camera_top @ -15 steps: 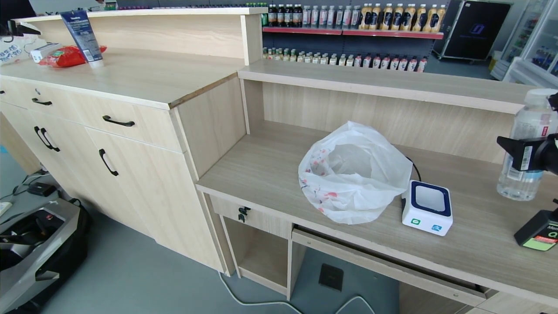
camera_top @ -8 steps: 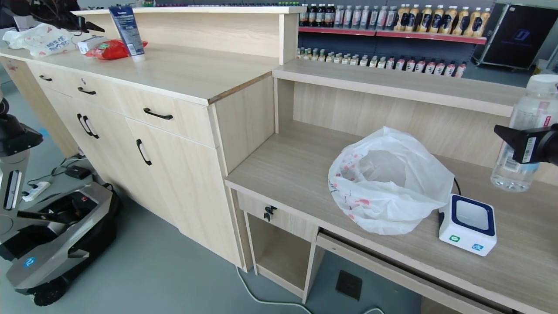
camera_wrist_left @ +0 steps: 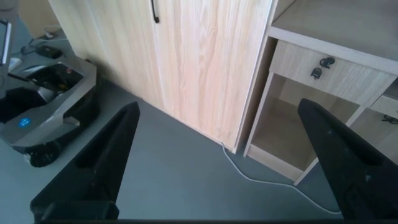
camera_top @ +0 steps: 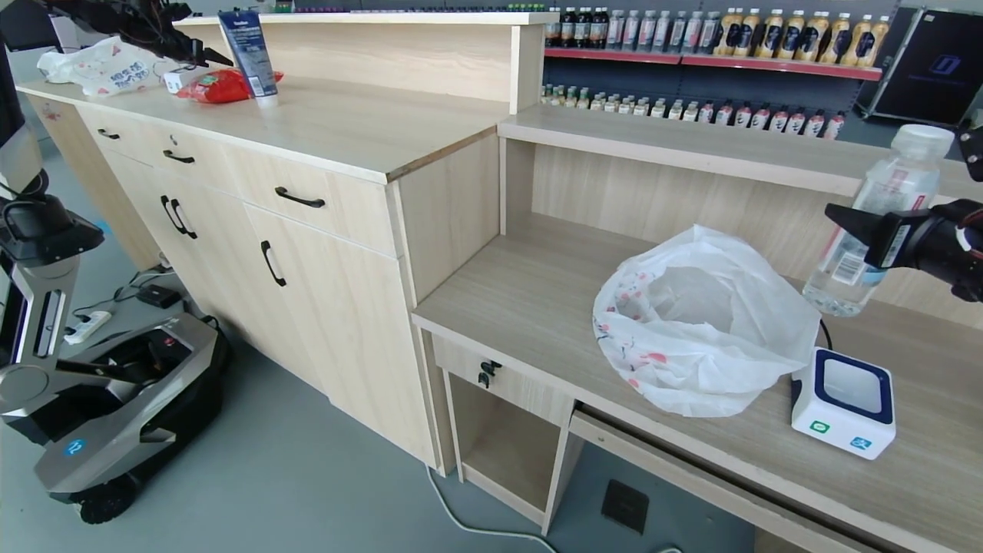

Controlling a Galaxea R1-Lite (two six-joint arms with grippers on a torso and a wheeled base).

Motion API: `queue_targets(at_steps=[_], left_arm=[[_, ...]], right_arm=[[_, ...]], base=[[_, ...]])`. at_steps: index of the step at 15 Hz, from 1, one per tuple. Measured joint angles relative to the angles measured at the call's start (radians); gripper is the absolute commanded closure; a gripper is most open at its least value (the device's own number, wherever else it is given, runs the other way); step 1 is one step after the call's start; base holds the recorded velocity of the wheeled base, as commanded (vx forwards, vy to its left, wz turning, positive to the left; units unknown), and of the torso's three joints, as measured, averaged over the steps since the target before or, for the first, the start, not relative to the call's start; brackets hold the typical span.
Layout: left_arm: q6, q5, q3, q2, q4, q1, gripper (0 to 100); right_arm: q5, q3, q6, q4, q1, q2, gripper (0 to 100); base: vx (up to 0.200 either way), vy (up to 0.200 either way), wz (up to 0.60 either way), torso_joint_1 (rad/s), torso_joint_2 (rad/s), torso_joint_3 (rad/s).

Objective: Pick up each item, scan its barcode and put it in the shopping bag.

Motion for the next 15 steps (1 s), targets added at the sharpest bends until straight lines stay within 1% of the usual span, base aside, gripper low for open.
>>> queue_targets(at_steps=[3,5,11,15], left_arm=[[0.000,0.000,0.000,0.000,0.000,0.000,0],[0.000,0.000,0.000,0.000,0.000,0.000,0],[0.000,0.000,0.000,0.000,0.000,0.000,0],[0.000,0.000,0.000,0.000,0.000,0.000,0]], right_arm=[[0.010,-0.025,0.002,-0.198,0.043,0.148,100],[0.021,-0.036,0.001,-0.301,0.073,0.242,100],[0.032,-0.055,0.000,-0.410,0.156,0.437,100],[0.030,-0.060,-0.002,-0.447,0.184,0.510,100]], base=[[0.000,0.000,0.00,0.000,0.00,0.000],[0.000,0.000,0.00,0.000,0.00,0.000],[0.000,0.000,0.00,0.000,0.00,0.000],[0.000,0.000,0.00,0.000,0.00,0.000]])
